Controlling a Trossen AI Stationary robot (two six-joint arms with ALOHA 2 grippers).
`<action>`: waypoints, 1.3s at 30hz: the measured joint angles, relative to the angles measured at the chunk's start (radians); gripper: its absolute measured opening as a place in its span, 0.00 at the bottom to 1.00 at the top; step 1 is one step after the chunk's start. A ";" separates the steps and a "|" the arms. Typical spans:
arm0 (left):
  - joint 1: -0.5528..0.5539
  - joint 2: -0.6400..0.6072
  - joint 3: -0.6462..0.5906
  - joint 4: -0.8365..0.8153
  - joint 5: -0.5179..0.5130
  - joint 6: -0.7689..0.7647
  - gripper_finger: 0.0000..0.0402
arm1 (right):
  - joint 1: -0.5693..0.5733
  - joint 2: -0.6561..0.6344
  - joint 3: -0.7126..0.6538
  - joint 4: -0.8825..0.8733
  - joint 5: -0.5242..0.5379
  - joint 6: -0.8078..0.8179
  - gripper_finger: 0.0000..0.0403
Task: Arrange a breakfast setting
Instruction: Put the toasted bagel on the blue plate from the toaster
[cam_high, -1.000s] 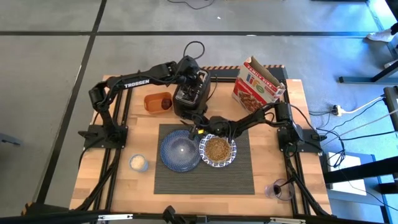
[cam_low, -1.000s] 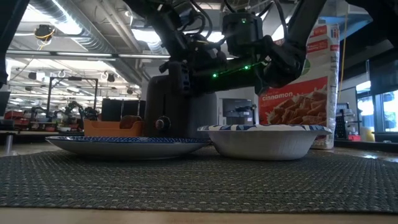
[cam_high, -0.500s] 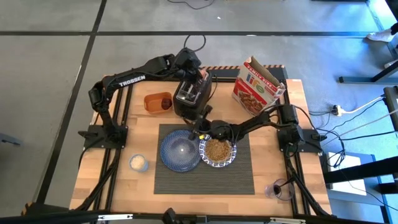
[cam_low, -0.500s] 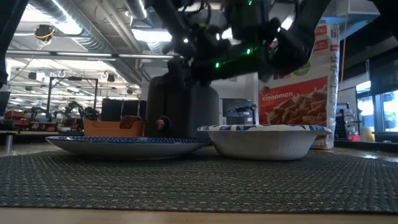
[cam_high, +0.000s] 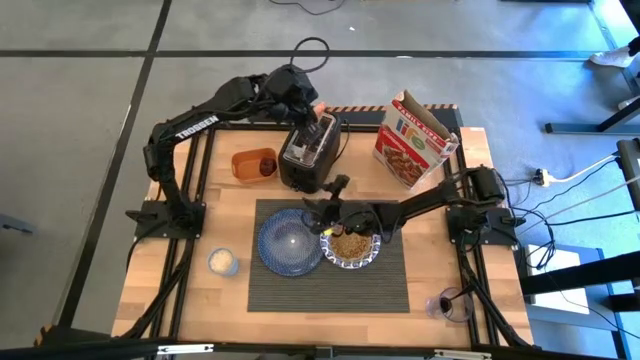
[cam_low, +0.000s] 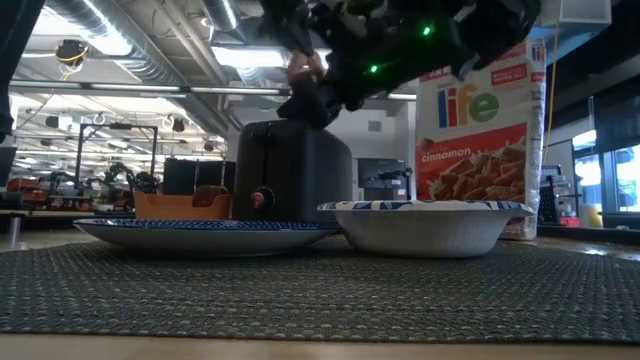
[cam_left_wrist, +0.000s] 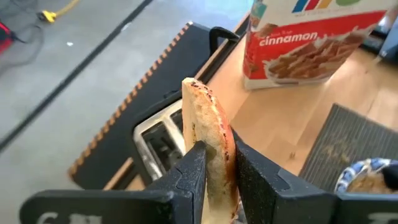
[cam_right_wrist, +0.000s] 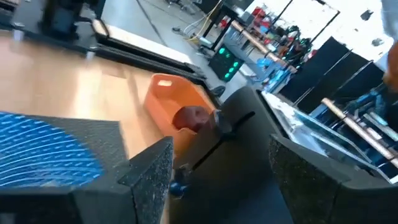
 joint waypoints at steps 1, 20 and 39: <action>-0.012 0.000 0.020 -0.025 -0.019 0.012 0.18 | 0.011 -0.011 0.000 -0.025 0.003 0.016 0.63; -0.385 -0.194 -0.005 -0.325 -0.312 -0.118 0.18 | 0.320 -0.231 0.000 -0.593 0.073 0.426 0.63; -0.815 -0.271 -0.626 0.039 -0.490 -0.275 0.18 | 0.600 -0.242 0.000 -0.730 0.096 0.796 0.63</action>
